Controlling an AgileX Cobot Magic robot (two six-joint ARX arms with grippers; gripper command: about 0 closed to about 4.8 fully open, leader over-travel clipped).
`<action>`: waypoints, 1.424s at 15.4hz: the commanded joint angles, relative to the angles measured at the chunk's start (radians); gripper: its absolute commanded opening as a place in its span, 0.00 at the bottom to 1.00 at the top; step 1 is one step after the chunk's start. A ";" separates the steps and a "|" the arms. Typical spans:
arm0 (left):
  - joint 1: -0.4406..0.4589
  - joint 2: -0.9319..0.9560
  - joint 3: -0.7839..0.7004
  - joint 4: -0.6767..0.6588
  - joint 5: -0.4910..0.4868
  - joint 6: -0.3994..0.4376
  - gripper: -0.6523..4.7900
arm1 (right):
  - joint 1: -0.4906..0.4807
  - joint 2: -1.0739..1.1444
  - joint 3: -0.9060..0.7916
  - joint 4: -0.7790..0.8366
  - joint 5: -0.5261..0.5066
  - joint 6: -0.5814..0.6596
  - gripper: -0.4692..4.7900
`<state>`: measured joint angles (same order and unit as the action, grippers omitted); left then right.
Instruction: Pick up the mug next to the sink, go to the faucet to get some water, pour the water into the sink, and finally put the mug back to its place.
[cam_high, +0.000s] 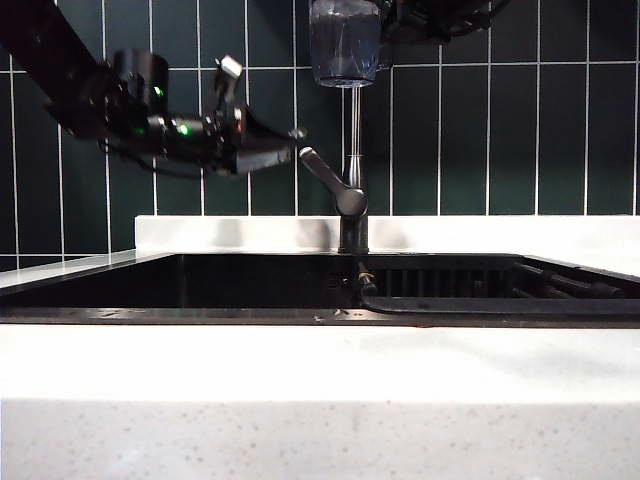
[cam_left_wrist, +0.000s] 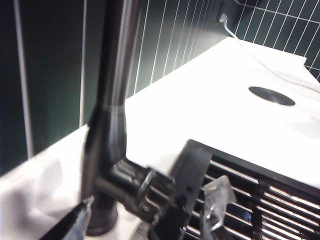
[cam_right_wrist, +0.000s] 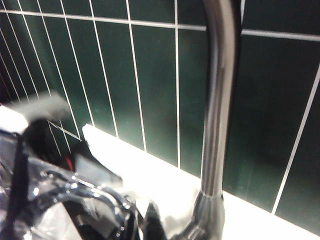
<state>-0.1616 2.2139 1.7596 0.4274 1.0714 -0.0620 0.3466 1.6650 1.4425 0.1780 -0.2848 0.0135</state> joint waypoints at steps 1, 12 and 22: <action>0.014 -0.074 0.005 -0.052 -0.003 -0.005 0.30 | 0.001 -0.012 0.009 0.023 -0.007 0.007 0.09; 0.015 -0.347 0.000 -0.373 -0.182 0.100 0.11 | -0.024 -0.012 0.002 -0.272 0.025 -0.177 0.09; 0.015 -0.410 -0.006 -0.472 -0.241 0.115 0.11 | -0.057 -0.014 -0.113 -0.272 0.135 -0.364 0.09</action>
<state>-0.1463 1.8194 1.7535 -0.0441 0.8288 0.0521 0.2893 1.6646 1.3190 -0.1413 -0.1585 -0.3256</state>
